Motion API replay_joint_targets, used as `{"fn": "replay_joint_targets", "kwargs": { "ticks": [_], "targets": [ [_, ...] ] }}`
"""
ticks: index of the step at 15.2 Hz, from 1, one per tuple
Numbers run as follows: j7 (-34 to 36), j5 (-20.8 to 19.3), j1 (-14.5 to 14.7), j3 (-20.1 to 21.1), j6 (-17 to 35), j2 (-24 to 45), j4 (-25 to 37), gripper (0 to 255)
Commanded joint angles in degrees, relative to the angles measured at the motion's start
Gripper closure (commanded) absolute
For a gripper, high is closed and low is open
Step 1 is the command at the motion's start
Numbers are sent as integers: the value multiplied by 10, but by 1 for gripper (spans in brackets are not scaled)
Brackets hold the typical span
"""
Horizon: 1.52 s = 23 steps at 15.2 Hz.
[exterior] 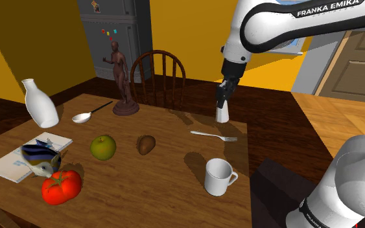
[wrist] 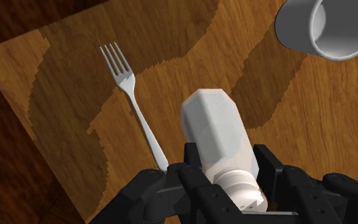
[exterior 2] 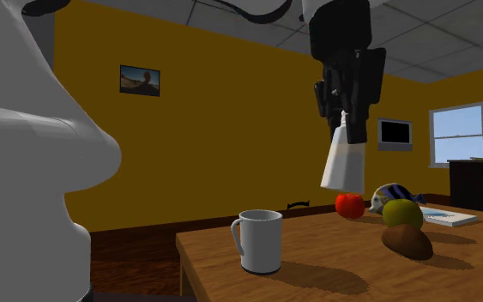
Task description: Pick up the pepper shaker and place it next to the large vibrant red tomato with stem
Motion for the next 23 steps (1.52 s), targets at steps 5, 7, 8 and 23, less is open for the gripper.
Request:
{"fn": "replay_joint_targets", "kwargs": {
  "ticks": [5, 7, 8, 23],
  "targets": [
    [53, 14, 20, 41, 6, 40, 37, 255],
    [78, 19, 28, 61, 12, 64, 56, 255],
    [91, 20, 32, 70, 15, 76, 66, 255],
    [291, -32, 93, 189, 19, 315, 304, 255]
  ]
}}
